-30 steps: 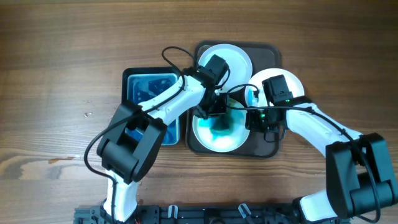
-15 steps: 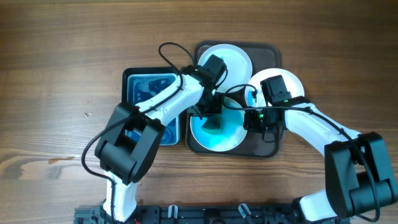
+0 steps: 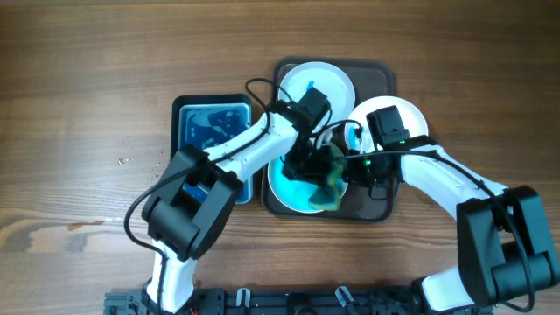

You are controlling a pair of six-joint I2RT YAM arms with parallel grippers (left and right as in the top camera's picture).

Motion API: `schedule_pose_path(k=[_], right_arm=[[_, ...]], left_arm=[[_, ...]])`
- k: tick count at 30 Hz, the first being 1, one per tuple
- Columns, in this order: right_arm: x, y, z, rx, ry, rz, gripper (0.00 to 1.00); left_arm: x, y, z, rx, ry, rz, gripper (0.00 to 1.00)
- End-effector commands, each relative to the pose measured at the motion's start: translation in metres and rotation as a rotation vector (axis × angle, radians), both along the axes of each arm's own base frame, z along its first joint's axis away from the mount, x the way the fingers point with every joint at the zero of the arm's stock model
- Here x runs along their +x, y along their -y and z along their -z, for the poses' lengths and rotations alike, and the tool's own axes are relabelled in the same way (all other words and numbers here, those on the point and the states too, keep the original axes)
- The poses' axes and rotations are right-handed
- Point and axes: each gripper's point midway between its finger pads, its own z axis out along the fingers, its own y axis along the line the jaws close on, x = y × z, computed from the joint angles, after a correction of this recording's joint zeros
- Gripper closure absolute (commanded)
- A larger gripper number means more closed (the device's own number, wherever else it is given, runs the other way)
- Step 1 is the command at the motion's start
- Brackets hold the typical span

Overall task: Clean dirty plates on tray and stack at the side
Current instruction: 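Scrub the lower-middle plate with the sponge in the left gripper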

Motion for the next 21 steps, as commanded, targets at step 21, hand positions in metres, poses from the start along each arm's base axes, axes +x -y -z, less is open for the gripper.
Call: schedule_pose_path(k=[21], right_arm=[[-0.012,0.016,0.020,-0.084,-0.059,0.036,0.96]], left_arm=[[0.048,-0.007,0.007,-0.042,0.133,-0.056,0.96]])
